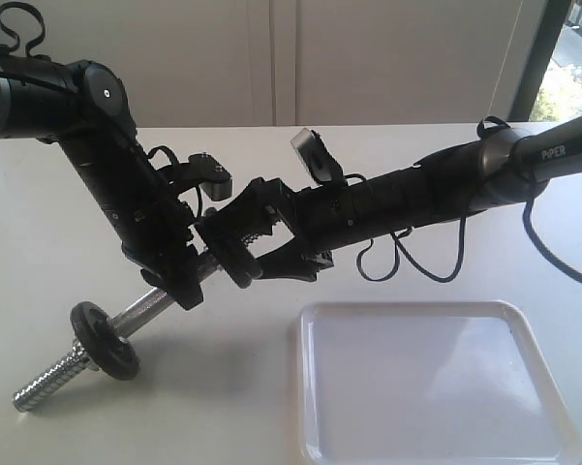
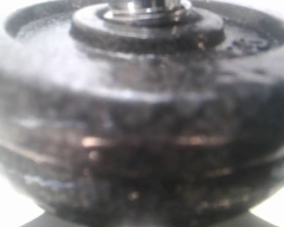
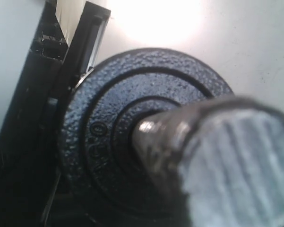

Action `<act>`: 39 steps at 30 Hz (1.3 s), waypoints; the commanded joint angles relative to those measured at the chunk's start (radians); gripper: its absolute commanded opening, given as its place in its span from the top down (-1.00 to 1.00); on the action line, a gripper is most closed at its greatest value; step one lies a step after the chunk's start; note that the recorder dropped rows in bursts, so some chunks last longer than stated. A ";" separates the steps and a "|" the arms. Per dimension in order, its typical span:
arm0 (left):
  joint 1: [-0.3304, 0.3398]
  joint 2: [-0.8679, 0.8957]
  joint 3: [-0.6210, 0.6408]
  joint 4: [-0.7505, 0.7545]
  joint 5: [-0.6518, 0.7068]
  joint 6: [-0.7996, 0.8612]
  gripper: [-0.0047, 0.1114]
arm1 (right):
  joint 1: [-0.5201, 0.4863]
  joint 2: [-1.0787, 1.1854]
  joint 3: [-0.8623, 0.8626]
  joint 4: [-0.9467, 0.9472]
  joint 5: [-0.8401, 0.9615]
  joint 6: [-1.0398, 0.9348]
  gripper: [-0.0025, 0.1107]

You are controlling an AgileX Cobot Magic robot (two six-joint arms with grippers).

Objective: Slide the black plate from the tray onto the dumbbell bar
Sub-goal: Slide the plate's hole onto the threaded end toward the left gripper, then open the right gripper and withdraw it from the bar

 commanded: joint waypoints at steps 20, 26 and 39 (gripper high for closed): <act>-0.002 -0.052 -0.018 -0.100 0.019 -0.005 0.92 | -0.073 -0.024 -0.012 0.003 0.112 0.010 -0.90; -0.002 -0.052 -0.018 -0.100 0.019 -0.005 0.92 | -0.100 -0.024 -0.012 -0.042 0.112 0.047 -0.90; -0.002 -0.052 -0.018 -0.100 0.019 -0.005 0.92 | -0.161 -0.042 -0.012 -0.067 0.112 0.051 -0.90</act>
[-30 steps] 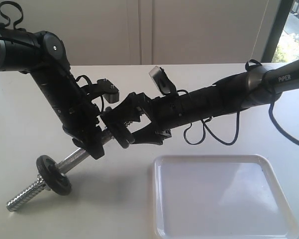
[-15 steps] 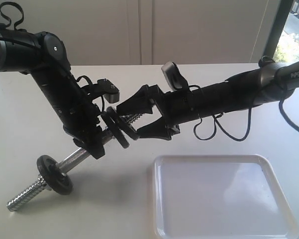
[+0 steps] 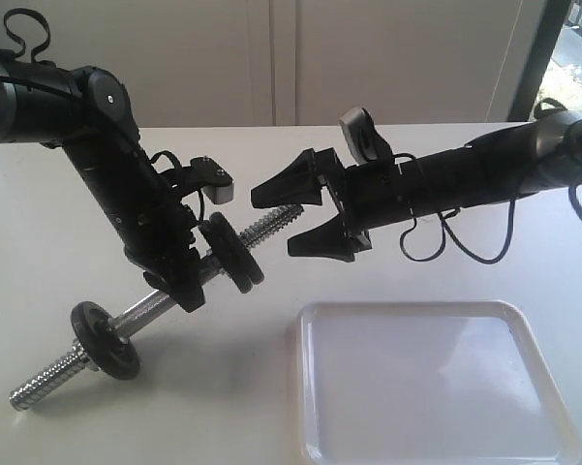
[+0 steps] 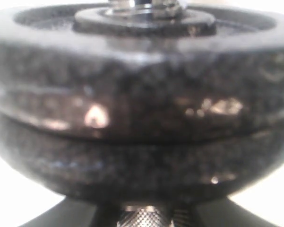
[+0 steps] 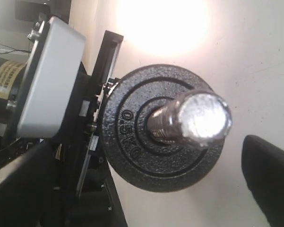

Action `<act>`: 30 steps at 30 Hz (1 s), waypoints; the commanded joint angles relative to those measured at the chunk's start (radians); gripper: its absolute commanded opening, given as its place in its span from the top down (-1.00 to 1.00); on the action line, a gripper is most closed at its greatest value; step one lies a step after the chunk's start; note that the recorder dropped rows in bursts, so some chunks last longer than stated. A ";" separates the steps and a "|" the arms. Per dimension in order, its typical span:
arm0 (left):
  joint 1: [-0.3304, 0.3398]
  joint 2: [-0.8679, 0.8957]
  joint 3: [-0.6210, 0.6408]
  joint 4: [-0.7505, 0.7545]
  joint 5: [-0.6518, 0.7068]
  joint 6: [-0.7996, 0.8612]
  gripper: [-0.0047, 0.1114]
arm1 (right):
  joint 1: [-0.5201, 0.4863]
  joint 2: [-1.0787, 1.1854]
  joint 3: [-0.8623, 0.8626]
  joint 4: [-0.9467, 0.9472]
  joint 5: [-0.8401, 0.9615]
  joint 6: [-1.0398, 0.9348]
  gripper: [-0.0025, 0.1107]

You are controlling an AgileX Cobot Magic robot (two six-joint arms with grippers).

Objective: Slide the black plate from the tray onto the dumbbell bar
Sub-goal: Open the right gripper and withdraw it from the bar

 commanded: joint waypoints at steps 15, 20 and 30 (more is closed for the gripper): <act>-0.002 -0.040 -0.021 -0.103 0.023 -0.003 0.92 | -0.107 -0.064 -0.008 -0.042 0.014 0.068 -0.18; -0.002 -0.016 -0.021 -0.106 0.021 -0.003 0.92 | -0.109 -0.064 -0.008 -0.040 0.014 0.068 0.62; -0.002 0.016 -0.021 -0.108 0.017 -0.003 0.92 | -0.109 -0.064 -0.008 -0.036 0.014 0.068 0.96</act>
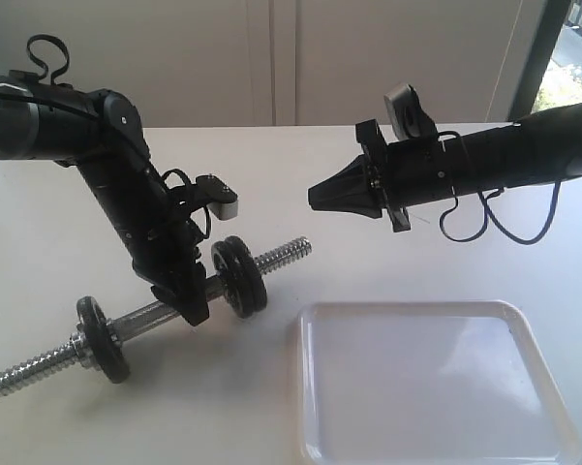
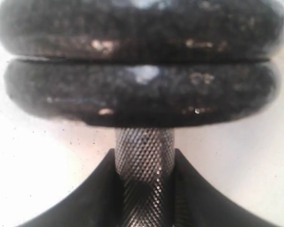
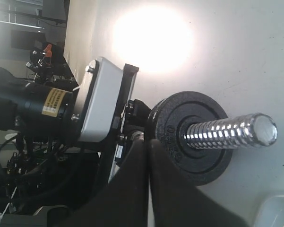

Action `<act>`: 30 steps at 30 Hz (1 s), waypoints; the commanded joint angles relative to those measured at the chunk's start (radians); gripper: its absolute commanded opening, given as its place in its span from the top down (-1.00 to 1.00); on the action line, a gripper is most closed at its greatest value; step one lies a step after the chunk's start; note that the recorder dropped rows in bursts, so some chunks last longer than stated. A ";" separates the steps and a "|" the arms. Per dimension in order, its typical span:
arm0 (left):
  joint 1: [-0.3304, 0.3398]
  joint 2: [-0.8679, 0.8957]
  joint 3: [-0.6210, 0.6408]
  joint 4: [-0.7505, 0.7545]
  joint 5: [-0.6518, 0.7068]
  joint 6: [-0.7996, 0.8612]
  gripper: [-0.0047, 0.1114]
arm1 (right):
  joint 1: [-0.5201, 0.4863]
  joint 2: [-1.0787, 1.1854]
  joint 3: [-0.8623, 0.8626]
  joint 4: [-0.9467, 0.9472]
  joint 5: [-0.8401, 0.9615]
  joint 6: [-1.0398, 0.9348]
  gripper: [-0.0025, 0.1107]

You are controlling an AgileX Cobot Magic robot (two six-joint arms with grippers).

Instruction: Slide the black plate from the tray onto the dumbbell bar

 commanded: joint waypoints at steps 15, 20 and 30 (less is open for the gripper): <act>0.000 -0.016 -0.021 -0.098 0.045 -0.001 0.92 | -0.006 -0.011 -0.008 0.005 0.011 -0.001 0.96; 0.000 -0.016 -0.021 -0.085 0.045 -0.001 0.62 | -0.006 -0.011 -0.008 0.005 0.011 -0.001 0.96; 0.000 -0.016 -0.005 -0.066 0.039 -0.001 -0.05 | -0.006 -0.011 -0.008 0.008 0.011 -0.001 0.96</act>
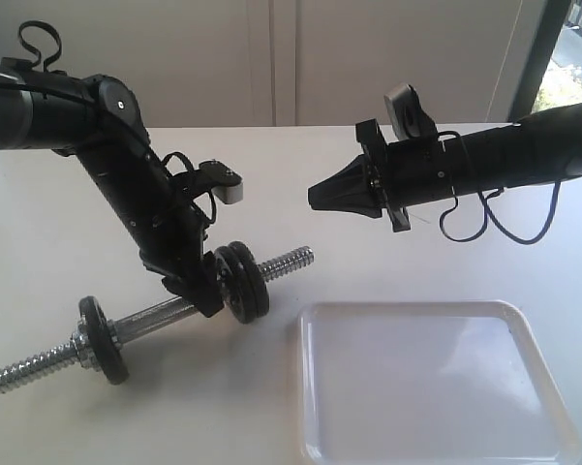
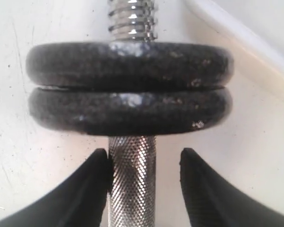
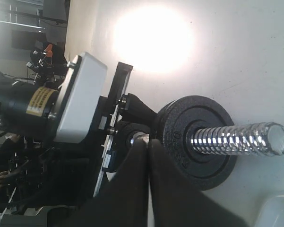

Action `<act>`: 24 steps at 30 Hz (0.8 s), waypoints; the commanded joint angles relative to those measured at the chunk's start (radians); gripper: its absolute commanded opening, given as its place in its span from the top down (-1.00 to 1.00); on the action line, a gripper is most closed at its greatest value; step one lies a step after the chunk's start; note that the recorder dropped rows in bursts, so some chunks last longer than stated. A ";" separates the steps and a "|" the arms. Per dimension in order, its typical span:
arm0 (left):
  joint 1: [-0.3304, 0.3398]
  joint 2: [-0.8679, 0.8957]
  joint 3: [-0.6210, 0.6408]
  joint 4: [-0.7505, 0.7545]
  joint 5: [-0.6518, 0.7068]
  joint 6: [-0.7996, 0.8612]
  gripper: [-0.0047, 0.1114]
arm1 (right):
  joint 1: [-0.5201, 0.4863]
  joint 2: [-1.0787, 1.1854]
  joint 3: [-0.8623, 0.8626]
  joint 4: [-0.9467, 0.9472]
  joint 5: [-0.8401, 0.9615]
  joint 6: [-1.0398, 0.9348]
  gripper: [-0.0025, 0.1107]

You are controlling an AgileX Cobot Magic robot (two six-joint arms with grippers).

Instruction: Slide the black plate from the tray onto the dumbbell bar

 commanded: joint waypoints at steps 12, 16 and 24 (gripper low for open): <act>0.000 -0.007 0.057 0.004 0.001 -0.003 -0.12 | -0.006 -0.011 -0.008 0.008 0.011 -0.001 0.96; 0.000 -0.007 0.057 0.006 0.001 -0.003 -0.12 | -0.006 -0.011 -0.008 0.008 0.011 -0.001 0.96; 0.000 -0.007 0.057 0.022 0.001 -0.003 -0.17 | -0.006 -0.011 -0.008 0.008 0.011 -0.001 0.96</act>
